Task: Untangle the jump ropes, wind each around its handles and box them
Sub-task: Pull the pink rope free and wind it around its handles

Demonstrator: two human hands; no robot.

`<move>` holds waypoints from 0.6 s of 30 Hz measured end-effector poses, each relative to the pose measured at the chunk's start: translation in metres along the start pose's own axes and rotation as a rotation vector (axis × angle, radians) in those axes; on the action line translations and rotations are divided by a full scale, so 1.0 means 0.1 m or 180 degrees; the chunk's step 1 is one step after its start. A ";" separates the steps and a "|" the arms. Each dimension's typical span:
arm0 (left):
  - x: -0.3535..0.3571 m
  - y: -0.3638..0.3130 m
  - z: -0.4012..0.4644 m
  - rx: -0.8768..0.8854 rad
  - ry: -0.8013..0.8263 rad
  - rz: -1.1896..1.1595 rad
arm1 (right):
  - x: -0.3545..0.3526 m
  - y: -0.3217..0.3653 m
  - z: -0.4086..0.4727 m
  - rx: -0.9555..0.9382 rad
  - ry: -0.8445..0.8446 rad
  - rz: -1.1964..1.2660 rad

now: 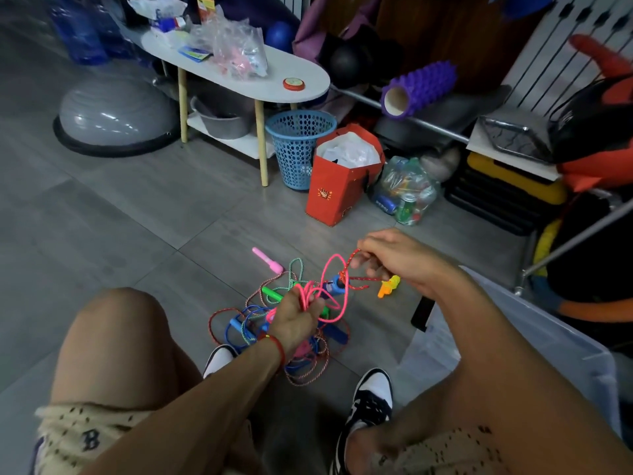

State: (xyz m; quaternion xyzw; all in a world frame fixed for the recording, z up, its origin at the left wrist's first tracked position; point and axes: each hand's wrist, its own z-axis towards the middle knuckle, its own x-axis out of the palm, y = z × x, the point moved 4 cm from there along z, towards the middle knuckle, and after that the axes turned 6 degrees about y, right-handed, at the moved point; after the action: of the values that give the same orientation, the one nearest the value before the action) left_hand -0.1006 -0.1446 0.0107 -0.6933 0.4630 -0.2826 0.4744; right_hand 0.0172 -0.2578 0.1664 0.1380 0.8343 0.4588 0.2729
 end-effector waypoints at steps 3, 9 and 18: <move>-0.01 -0.08 -0.08 0.0392 -0.0088 0.0350 | 0.13 0.02 0.04 -0.0081 -0.0003 0.0496; -0.03 -0.21 -0.30 0.1109 -0.0805 0.0996 | 0.33 0.06 0.06 0.0187 0.0327 0.1404; 0.04 -0.22 -0.25 0.0639 -0.0659 -0.0493 | 0.37 0.05 0.17 0.0111 -0.0202 -0.0313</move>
State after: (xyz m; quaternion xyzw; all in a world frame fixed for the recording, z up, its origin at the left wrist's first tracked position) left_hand -0.1113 -0.1549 0.0407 -0.7015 0.3262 -0.2902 0.5632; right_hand -0.0028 -0.2252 0.1510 0.1161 0.8389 0.4256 0.3189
